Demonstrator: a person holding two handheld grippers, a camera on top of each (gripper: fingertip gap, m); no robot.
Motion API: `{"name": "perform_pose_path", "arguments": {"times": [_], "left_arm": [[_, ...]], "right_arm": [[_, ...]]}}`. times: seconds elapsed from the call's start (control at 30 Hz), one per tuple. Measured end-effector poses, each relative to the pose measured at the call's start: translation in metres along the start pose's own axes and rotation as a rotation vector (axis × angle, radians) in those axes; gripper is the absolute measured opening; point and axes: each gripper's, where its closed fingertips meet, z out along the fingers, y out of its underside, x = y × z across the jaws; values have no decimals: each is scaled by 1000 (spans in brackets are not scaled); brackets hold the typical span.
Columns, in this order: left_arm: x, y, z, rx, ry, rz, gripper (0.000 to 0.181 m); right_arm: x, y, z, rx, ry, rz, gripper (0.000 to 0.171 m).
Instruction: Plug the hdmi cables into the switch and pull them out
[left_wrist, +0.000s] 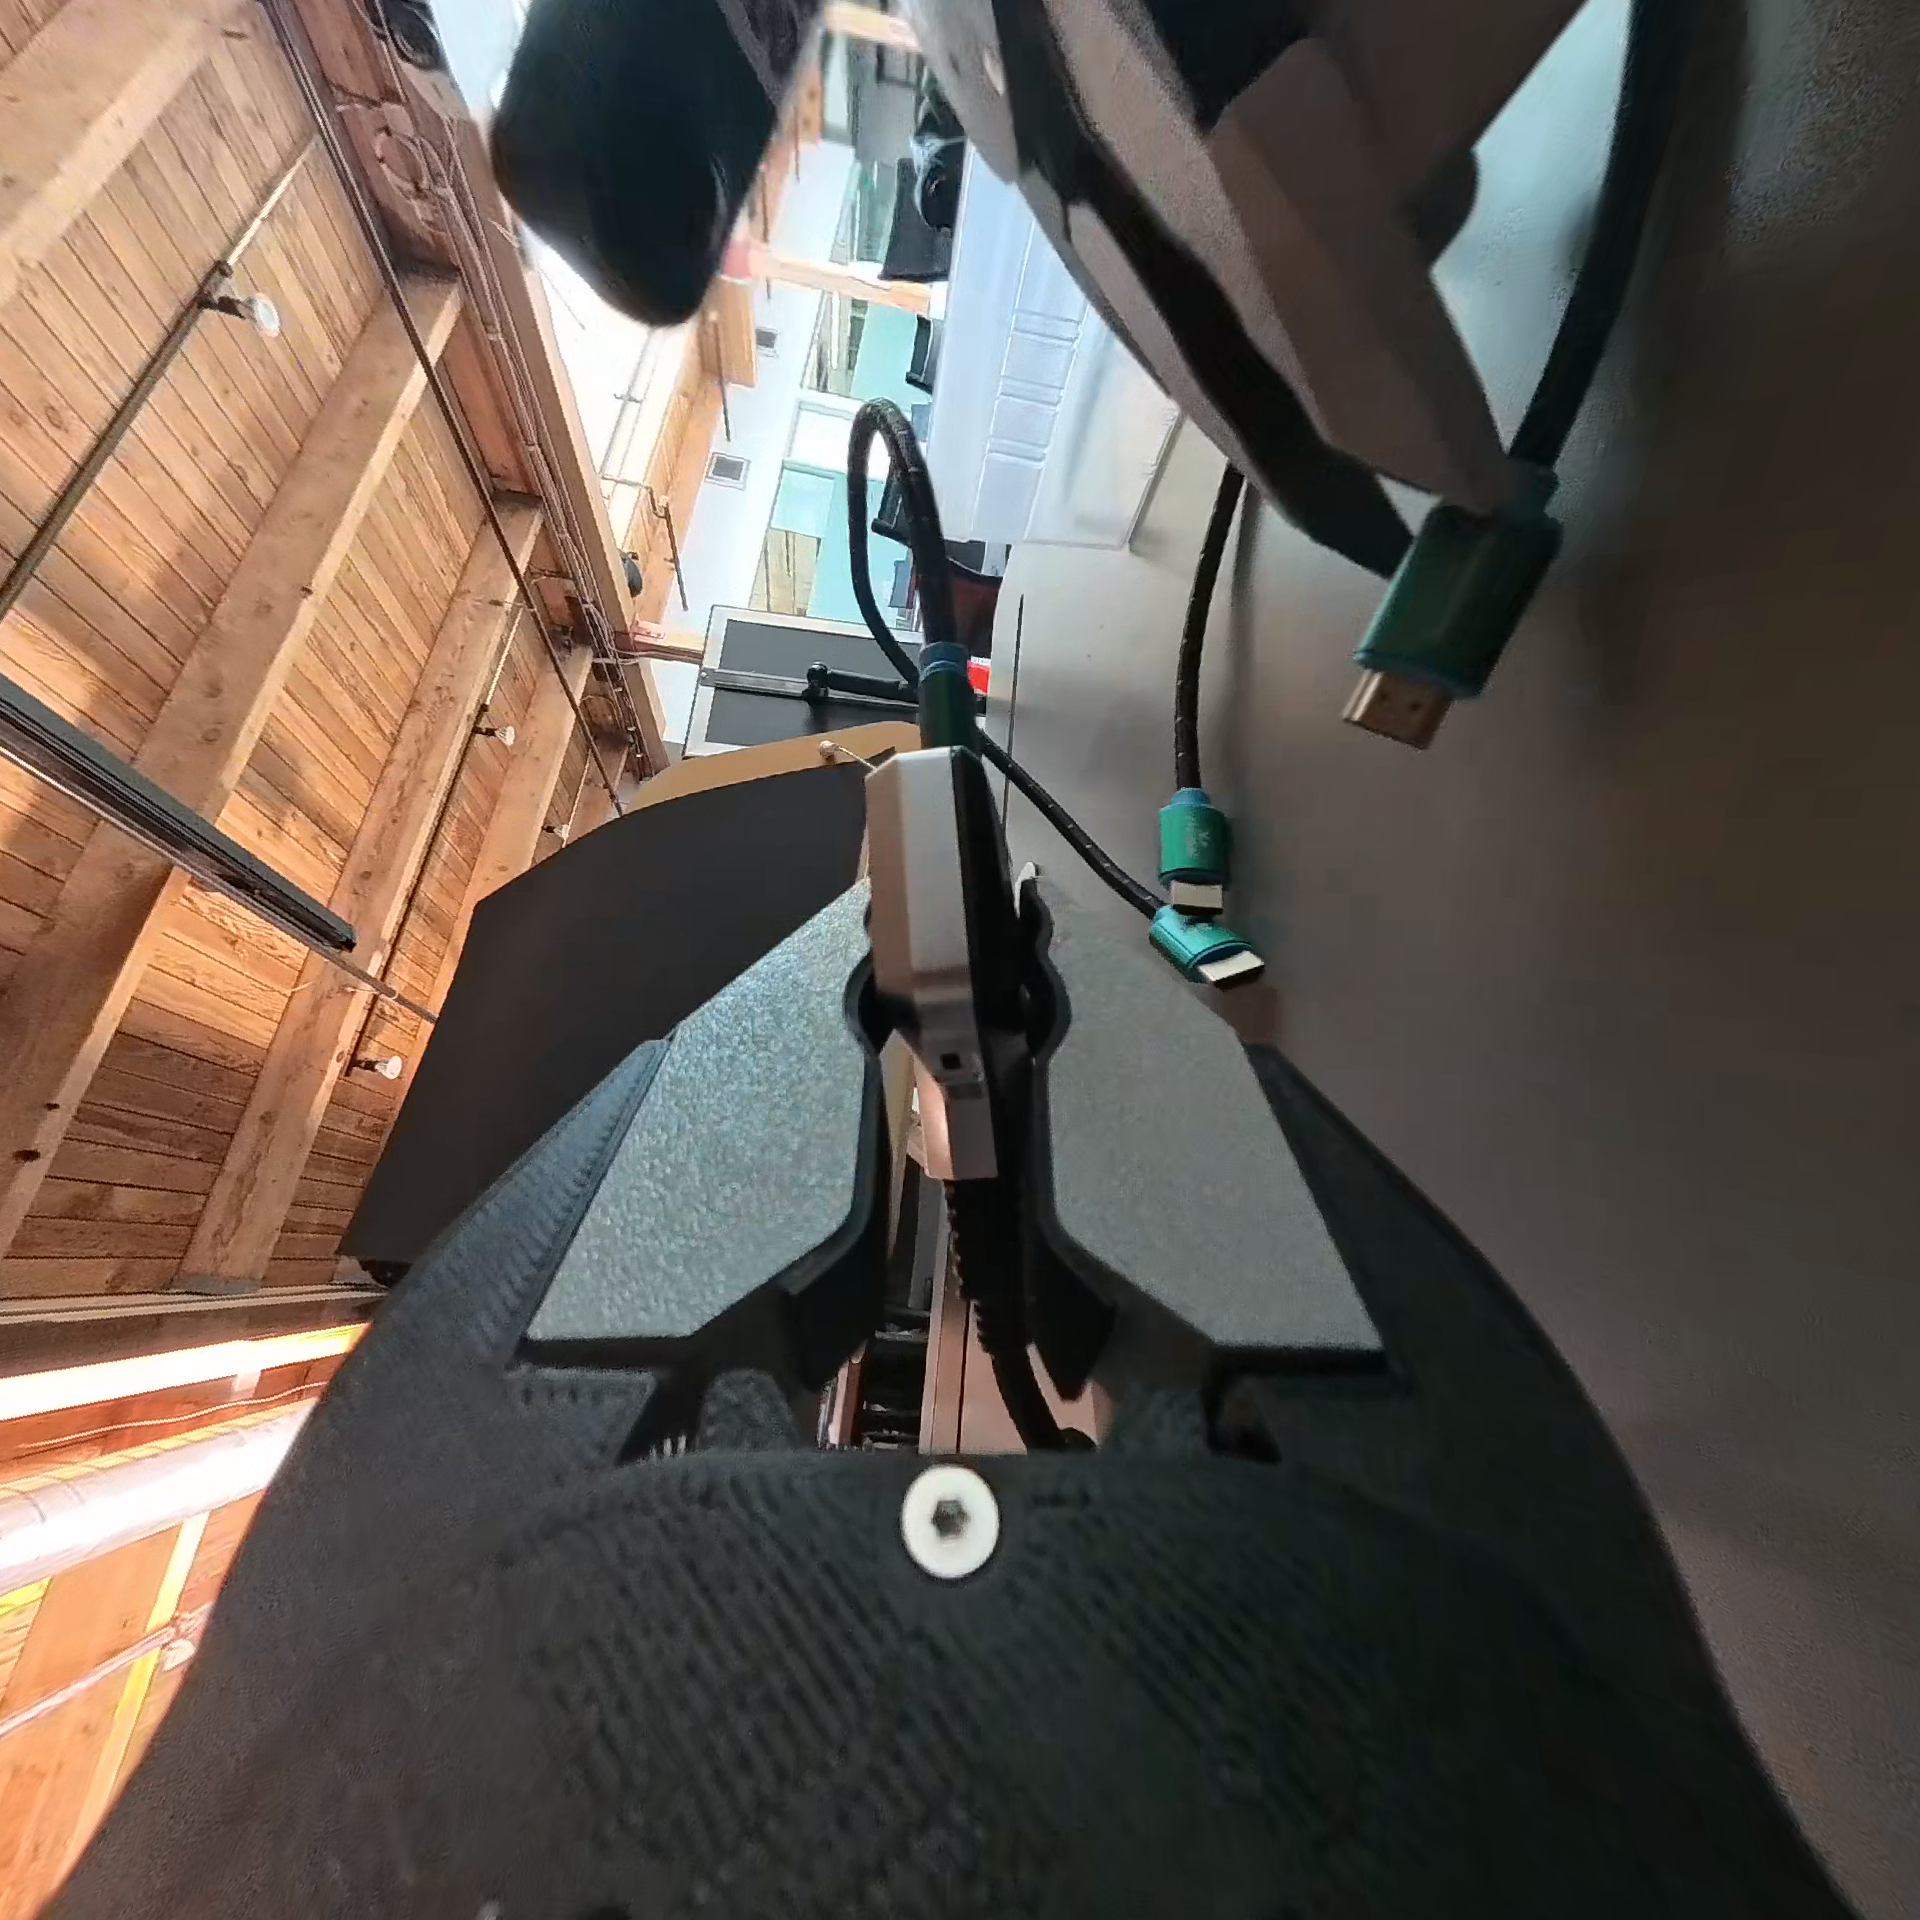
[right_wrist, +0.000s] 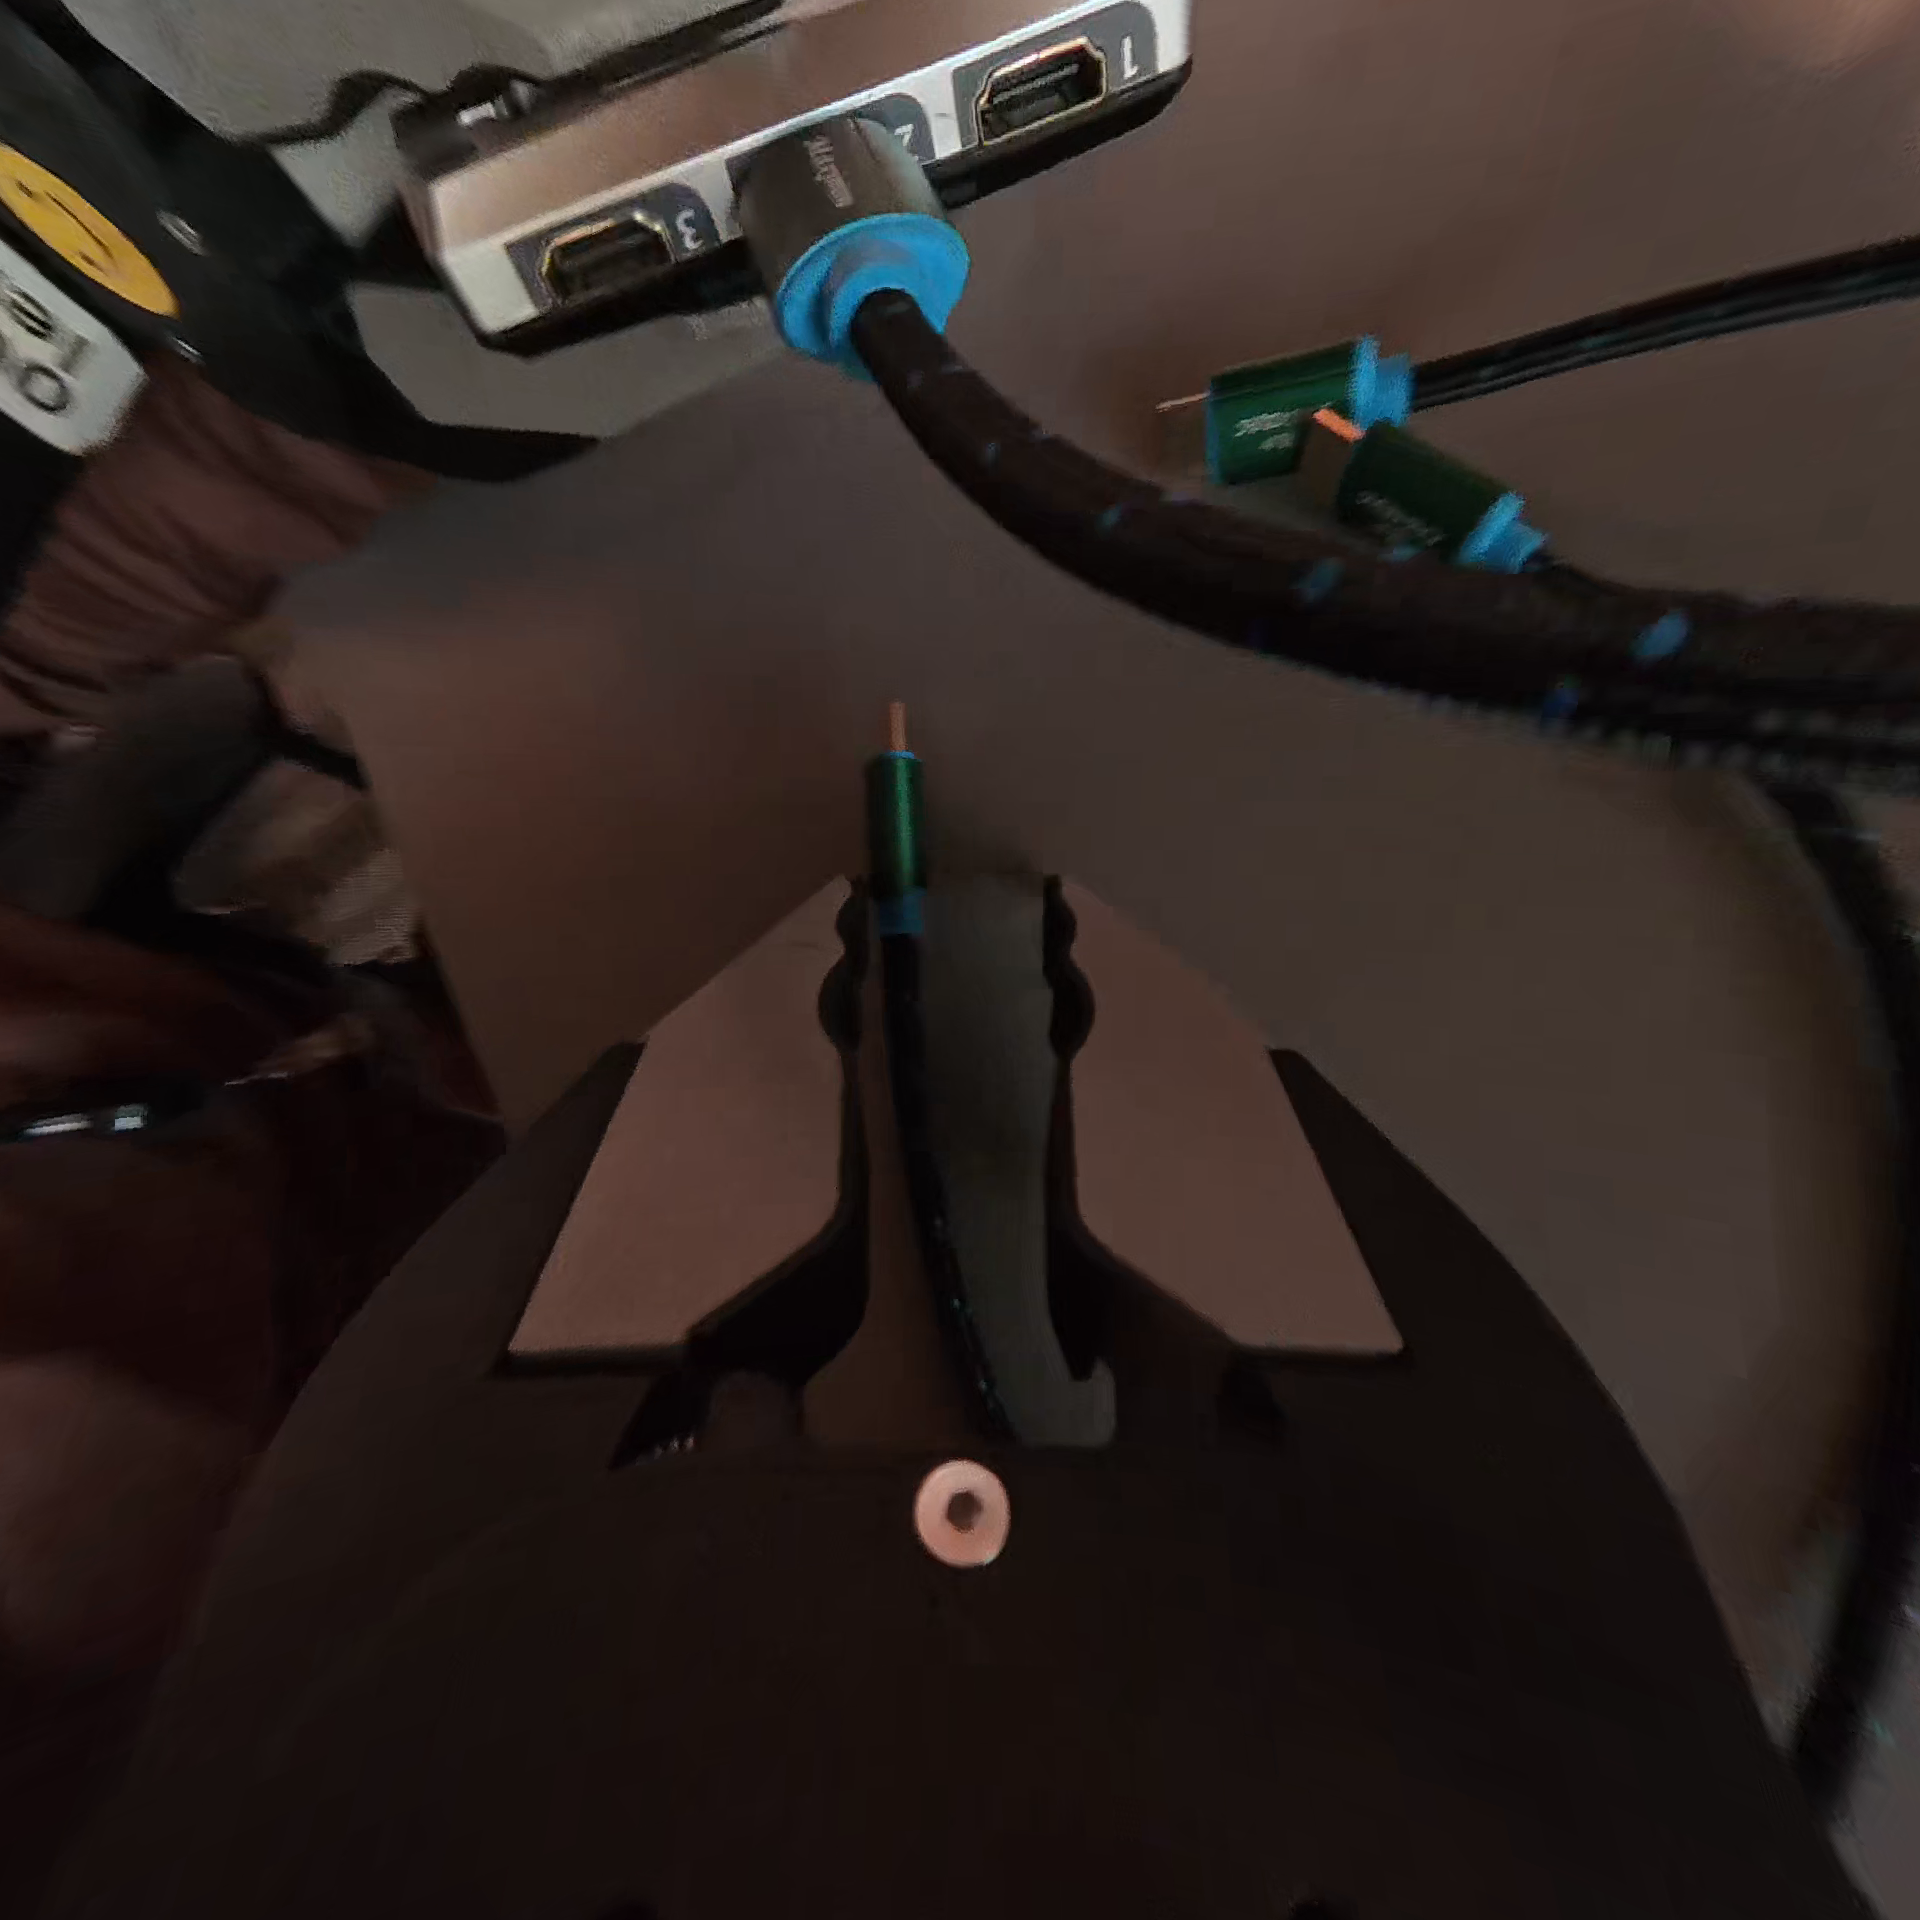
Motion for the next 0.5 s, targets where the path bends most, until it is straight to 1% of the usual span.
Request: {"name": "perform_pose_path", "arguments": {"times": [0.1,0.17,0.2,0.3,0.43,0.5], "left_arm": [[-1,0,0,0,-4,-9,21],[-1,0,0,-1,-3,-9,21],[-1,0,0,-1,0,-10,21],[0,-1,1,-1,3,-5,21],[-1,-2,0,-5,-9,11,21],[-1,-2,0,-6,-8,8,21]], "right_arm": [[3,0,-15,43,174,-139,34],[-2,5,-22,46,269,-234,27],[-4,9,-23,38,313,-274,27],[-7,17,-20,1,402,-338,28],[-6,16,-10,-18,483,-390,29],[-4,13,-8,-10,530,-443,20]]}}
